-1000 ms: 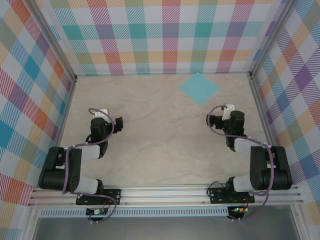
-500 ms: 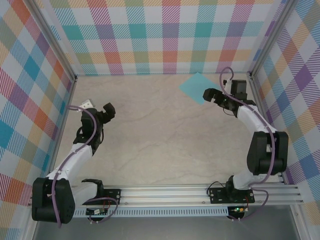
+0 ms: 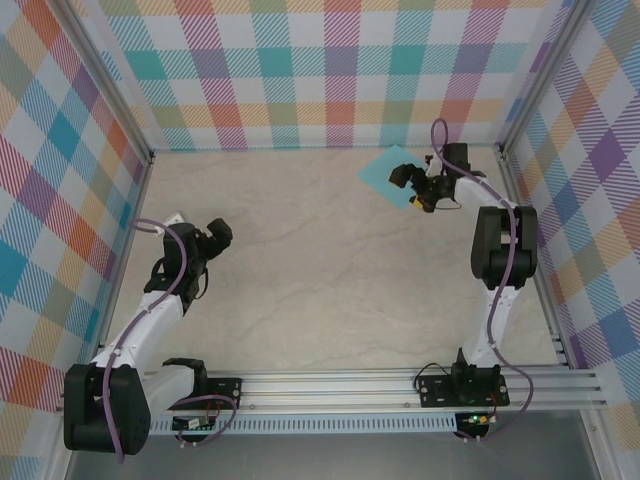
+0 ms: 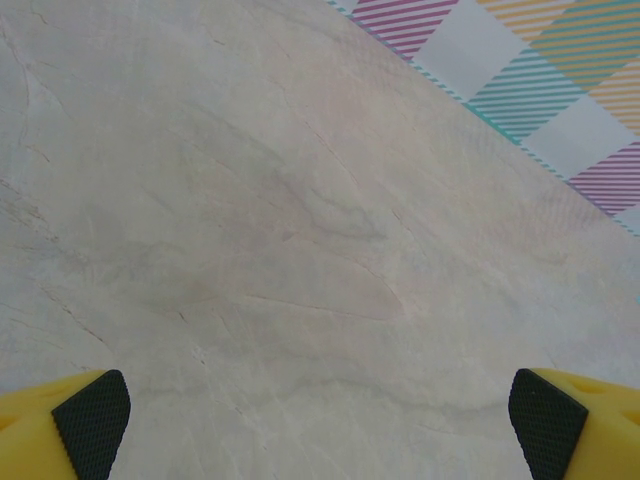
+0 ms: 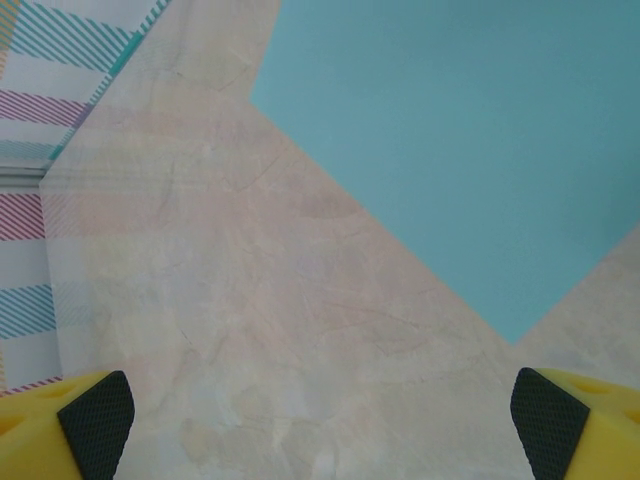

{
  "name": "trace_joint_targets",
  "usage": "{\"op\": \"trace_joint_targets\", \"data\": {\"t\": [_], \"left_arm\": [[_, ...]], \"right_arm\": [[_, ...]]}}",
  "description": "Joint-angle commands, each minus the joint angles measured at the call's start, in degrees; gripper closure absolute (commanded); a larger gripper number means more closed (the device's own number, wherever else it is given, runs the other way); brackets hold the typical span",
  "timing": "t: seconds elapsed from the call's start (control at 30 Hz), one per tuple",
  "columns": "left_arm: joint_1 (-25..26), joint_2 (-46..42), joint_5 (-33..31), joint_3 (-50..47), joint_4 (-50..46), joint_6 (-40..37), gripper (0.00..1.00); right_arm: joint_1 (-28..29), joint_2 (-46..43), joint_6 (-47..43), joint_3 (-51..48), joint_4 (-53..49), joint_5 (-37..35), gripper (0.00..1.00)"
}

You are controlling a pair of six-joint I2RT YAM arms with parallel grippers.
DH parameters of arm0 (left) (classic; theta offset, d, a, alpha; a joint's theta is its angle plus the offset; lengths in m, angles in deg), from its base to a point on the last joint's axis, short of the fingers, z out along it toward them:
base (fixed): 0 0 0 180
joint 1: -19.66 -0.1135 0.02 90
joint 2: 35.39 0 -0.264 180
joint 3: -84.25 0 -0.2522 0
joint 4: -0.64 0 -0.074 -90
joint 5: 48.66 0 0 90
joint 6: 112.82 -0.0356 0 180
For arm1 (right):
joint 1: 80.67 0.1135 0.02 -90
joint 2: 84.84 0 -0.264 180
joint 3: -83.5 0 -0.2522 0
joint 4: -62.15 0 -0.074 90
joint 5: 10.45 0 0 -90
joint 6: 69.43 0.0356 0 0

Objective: Fold a paper plane with a square sheet of paper (pick it up from the middle)
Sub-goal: Move the square sheet of paper to the center of the table.

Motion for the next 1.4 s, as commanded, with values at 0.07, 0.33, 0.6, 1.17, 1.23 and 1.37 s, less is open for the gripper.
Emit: {"op": "trace_joint_targets", "data": {"t": [0.07,0.33,0.6,1.17,1.23,1.37], "left_arm": [[-0.9,-0.7,5.3,1.4,-0.9,0.2,0.0],[-0.9,-1.8,9.0,1.7,-2.5,-1.6,0.0],[-0.9,-0.7,12.3,2.2,-2.3,-2.8,0.0],[0.4,6.5,23.7,6.9,-8.8,-4.8,0.0],[0.8,6.5,24.8,6.9,-9.4,-5.1,0.0],[1.7,6.0,25.8,6.4,-9.9,-5.3,0.0]], "right_arm": [[0.5,4.7,2.6,7.8,-4.1,0.6,0.0],[1.4,12.3,2.4,17.9,-10.6,0.9,0.02],[2.4,16.6,1.3,23.0,-17.2,-1.5,0.03],[7.8,6.8,3.3,5.3,-21.5,-9.2,0.05],[8.7,3.7,5.4,0.1,-18.1,-8.2,0.05],[11.0,-0.8,6.6,-4.5,-14.5,-5.5,0.05]]}}
